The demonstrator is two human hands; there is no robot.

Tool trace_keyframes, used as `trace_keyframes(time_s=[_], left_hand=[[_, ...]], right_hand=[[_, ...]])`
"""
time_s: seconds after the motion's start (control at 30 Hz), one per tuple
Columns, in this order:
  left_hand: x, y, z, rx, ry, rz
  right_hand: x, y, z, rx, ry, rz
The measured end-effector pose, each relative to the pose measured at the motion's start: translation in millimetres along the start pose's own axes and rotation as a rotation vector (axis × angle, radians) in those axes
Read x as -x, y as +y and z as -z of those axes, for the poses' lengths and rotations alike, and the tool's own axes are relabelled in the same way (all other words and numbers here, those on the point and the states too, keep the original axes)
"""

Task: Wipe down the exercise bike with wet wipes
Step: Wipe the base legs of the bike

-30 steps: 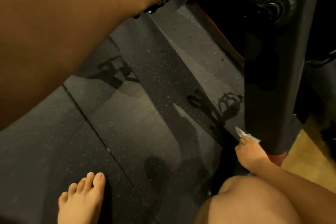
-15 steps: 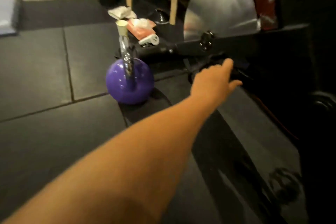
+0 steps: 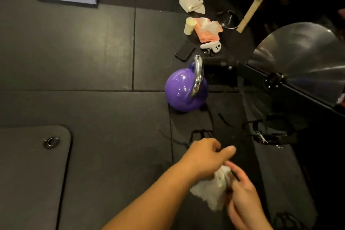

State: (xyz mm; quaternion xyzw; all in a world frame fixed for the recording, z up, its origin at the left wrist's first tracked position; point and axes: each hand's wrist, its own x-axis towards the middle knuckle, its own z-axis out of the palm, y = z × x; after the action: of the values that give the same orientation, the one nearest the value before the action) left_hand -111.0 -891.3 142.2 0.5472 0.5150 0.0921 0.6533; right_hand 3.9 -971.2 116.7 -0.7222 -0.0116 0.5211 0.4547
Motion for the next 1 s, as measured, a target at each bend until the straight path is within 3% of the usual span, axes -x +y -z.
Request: trace_keyframes(time_s=[0.2,0.27,0.33,0.4,0.5,0.67,0.73,0.83,1.0], left_hand=[[91.6,-13.6,106.3,0.161,0.512,0.109],[109.2,-14.1,139.2,0.166,0.547,0.146],[118.0,-12.6,169.2,0.209,0.595,0.142],[123.1,-8.2,196.5,0.258,0.667,0.111],[129.0,4.2,230.7,0.387,0.651,0.09],[112.1,27.4,263.0,0.548,0.404,0.101],[90.7,33.8,266.7,0.558,0.402,0.105],[53.3,38.3,270.3,0.571,0.432,0.141],[-39.2,43.6,265.8,0.512,0.282,0.197]], right_hand=[[98.5,-52.8,-126.1,-0.144,-0.449,-0.329],[122.8,-57.8,-154.0,0.005,-0.557,-0.331],[130.7,-59.4,-175.3,0.291,-0.6,-0.196],[130.1,-69.7,-199.9,0.416,-0.508,-0.077],[124.1,-97.1,-228.3,0.38,-0.394,-0.034],[116.0,-112.5,-265.4,0.373,-0.51,-0.017],[102.2,-114.6,-276.9,0.35,-0.479,-0.005],[58.2,-130.6,-284.4,0.309,-0.312,0.043],[-45.9,-164.3,-282.4,0.354,-0.041,0.107]])
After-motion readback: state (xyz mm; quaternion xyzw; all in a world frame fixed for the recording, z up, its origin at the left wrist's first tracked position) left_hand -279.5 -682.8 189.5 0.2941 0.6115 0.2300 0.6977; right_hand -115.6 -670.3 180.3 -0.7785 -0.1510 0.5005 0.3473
